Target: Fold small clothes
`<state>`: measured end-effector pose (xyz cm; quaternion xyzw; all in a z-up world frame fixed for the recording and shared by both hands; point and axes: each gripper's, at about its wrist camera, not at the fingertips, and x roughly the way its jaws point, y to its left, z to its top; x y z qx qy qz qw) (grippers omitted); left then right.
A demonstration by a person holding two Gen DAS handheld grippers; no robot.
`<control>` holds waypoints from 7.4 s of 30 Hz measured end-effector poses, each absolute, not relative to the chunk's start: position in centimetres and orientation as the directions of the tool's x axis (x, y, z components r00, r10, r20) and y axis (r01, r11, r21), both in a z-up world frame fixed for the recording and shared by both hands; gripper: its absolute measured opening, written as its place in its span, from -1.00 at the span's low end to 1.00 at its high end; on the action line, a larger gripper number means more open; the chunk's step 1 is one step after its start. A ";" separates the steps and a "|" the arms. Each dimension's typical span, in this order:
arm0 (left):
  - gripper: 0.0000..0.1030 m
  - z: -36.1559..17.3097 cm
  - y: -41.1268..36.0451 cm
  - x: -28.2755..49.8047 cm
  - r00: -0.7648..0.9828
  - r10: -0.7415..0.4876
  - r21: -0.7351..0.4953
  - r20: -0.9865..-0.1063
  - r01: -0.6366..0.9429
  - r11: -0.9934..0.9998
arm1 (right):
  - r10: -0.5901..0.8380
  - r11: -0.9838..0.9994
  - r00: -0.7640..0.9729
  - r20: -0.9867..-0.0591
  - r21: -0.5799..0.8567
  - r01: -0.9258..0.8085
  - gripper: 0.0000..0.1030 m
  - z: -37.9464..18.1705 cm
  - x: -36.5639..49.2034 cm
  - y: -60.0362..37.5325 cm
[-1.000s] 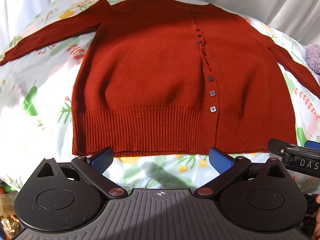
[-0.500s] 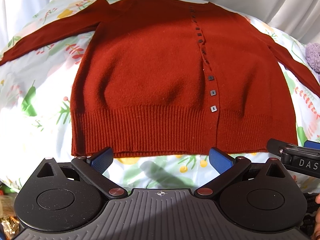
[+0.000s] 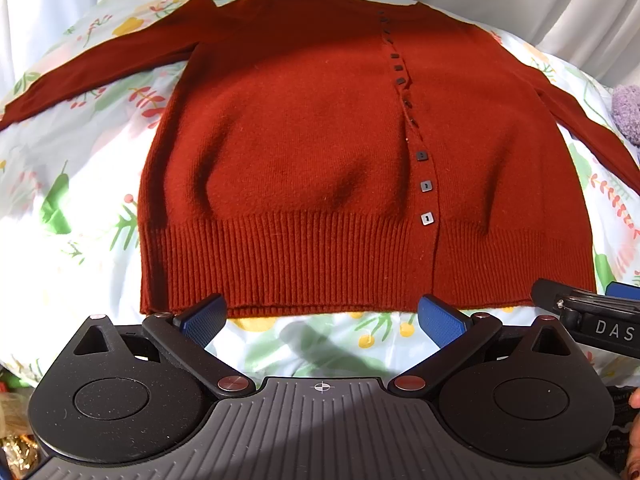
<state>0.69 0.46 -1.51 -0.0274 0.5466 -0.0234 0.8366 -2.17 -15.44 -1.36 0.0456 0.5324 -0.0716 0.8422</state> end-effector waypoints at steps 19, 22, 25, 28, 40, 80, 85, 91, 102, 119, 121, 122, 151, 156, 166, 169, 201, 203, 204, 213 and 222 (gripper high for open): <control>1.00 -1.7 0.6 0.8 0.392 -0.067 -0.070 -0.918 0.008 0.998 | -0.053 0.985 0.413 -0.909 0.021 0.172 0.92 -1.8 -2.1 -15.5; 1.00 -1.8 0.4 0.8 0.390 -0.067 -0.068 -0.918 0.011 0.998 | -0.051 0.985 0.415 -0.909 0.024 0.174 0.92 -1.7 -2.0 -15.7; 1.00 -1.8 0.2 0.9 0.386 -0.066 -0.066 -0.920 0.013 0.998 | -0.045 0.984 0.416 -0.908 0.030 0.173 0.92 -1.8 -2.0 -15.8; 1.00 -1.7 0.1 1.1 0.386 -0.067 -0.067 -0.920 0.015 0.998 | -0.041 0.984 0.414 -0.909 0.035 0.173 0.92 -1.8 -1.9 -15.9; 1.00 -1.4 0.1 1.6 0.394 -0.085 -0.082 -0.915 0.023 0.996 | 0.022 0.982 0.436 -0.900 0.102 0.161 0.92 -1.7 -1.9 -16.4; 1.00 1.1 0.0 10.9 0.674 -0.352 -0.467 -0.650 0.011 0.884 | -0.225 0.621 0.889 -0.399 0.645 0.446 -0.87 -2.6 3.3 -47.1; 1.00 0.3 0.2 15.5 0.670 -0.486 -0.570 -0.562 0.113 0.814 | 0.236 0.843 0.928 -0.287 0.535 -0.049 -0.85 1.4 8.0 -34.0; 0.77 -3.9 1.4 20.1 0.572 -0.571 -0.653 -0.589 0.080 0.753 | 0.369 0.879 0.809 -0.457 0.454 -0.144 -0.36 -1.9 9.6 -25.2; -0.56 -9.2 2.6 23.7 0.434 -0.634 -0.722 -0.640 -0.058 0.690 | 0.324 0.818 0.732 -0.600 0.566 0.102 -0.36 -6.9 7.7 -25.8; -0.78 -4.1 6.7 28.1 0.647 -0.278 -0.360 -0.710 0.007 0.933 | 0.209 0.858 0.709 -0.674 0.474 0.198 -0.38 -7.7 8.0 -29.9; -0.65 -5.7 7.1 28.3 0.619 -0.284 -0.367 -0.733 -0.008 0.930 | 0.214 0.866 0.701 -0.680 0.464 0.186 -0.37 -7.6 8.2 -29.8; -0.42 -6.4 7.1 28.2 0.610 -0.289 -0.373 -0.738 -0.011 0.928 | 0.217 0.868 0.696 -0.684 0.461 0.183 -0.37 -7.5 8.3 -29.9; -0.87 -8.0 9.9 29.9 0.522 -0.417 -0.513 -0.745 -0.047 0.857 | 0.228 0.860 0.674 -0.702 0.470 0.199 -0.15 -7.3 10.5 -29.1; -0.89 -4.5 8.9 30.1 0.634 -0.318 -0.391 -0.705 0.027 0.920 | 0.213 0.873 0.671 -0.710 0.447 0.195 -0.15 -7.1 10.8 -28.9; -0.89 2.7 8.3 30.1 0.830 -0.152 -0.153 -0.536 0.082 0.985 | 0.101 0.920 0.714 -0.693 0.338 0.199 0.03 -4.6 15.6 -30.1; -0.89 1.5 8.1 30.6 0.804 -0.153 -0.160 -0.575 0.073 0.984 | 0.096 0.924 0.734 -0.672 0.335 0.186 0.05 -4.4 19.2 -30.2; 0.66 -5.2 3.5 28.9 0.677 -0.385 -0.384 -0.628 0.160 0.909 | 0.326 0.886 0.720 -0.612 0.464 -0.008 -0.66 -7.1 24.9 -24.0; 0.67 -7.1 3.2 29.4 0.643 -0.423 -0.449 -0.639 0.136 0.883 | 0.502 0.739 0.658 -0.562 0.673 0.010 -0.64 -9.6 25.7 -24.2; 0.67 -7.4 3.4 29.1 0.673 -0.421 -0.457 -0.609 0.136 0.879 | 0.533 0.685 0.646 -0.547 0.727 0.049 -0.64 -10.8 25.9 -24.5; 0.64 -7.3 6.1 27.9 0.708 -0.312 -0.372 -0.634 0.075 0.925 | 0.317 0.682 0.771 -0.552 0.698 0.219 -1.00 -11.6 23.9 -30.5; 0.60 -6.6 9.7 27.6 0.700 -0.197 -0.350 -0.686 -0.080 0.933 | 0.203 0.808 0.769 -0.606 0.547 0.218 -1.00 -10.0 23.0 -30.2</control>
